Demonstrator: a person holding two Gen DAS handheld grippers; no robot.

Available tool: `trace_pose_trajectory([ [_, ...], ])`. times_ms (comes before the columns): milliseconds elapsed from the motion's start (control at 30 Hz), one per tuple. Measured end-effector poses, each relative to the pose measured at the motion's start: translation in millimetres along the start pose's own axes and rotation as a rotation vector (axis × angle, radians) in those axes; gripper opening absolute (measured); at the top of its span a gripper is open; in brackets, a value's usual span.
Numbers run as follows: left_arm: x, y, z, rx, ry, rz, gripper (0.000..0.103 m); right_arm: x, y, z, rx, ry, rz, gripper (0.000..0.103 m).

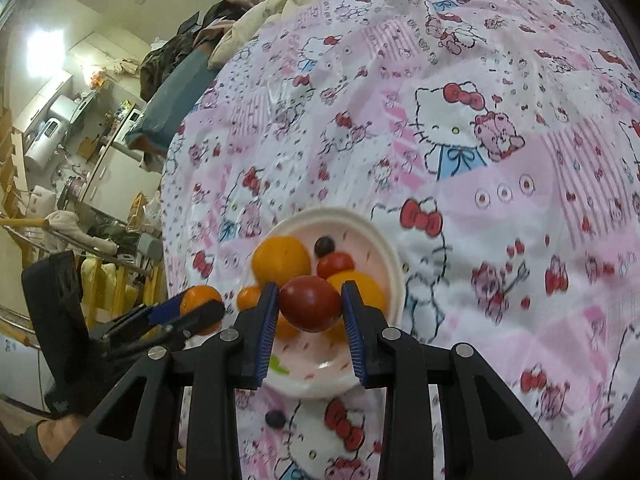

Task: Organize fruits
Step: 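Lower the mandarin onto the plate with the left gripper while the right lowers the tomato, then open both grippers and withdraw from the plate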

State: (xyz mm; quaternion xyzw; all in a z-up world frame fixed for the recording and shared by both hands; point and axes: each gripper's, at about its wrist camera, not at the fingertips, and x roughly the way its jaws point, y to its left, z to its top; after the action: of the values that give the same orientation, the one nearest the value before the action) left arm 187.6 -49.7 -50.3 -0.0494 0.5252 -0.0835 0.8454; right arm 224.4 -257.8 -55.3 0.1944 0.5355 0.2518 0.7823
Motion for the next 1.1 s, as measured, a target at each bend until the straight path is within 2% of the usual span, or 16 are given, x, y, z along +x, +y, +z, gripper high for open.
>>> trace_pose_trajectory([
  [167, 19, -14, 7, 0.048, 0.014, -0.004, 0.040, 18, -7, 18, -0.010, 0.014, -0.010, 0.034],
  [367, 33, -16, 8, 0.041, 0.033, -0.027, 0.040, 40, -13, 28, -0.018, 0.052, -0.017, 0.034],
  [667, 46, -20, 8, 0.058, 0.064, -0.032, 0.040, 57, -23, 25, 0.005, 0.100, -0.035, 0.035],
  [1000, 47, -22, 9, 0.051, 0.065, -0.035, 0.041, 62, -26, 23, 0.015, 0.091, -0.039, 0.036],
  [1033, 48, -22, 9, 0.052, 0.067, -0.034, 0.041, 62, -26, 23, 0.016, 0.091, -0.040, 0.037],
  [1100, 49, -20, 8, 0.045, 0.076, -0.029, 0.041, 61, -26, 23, 0.026, 0.092, -0.023, 0.047],
])
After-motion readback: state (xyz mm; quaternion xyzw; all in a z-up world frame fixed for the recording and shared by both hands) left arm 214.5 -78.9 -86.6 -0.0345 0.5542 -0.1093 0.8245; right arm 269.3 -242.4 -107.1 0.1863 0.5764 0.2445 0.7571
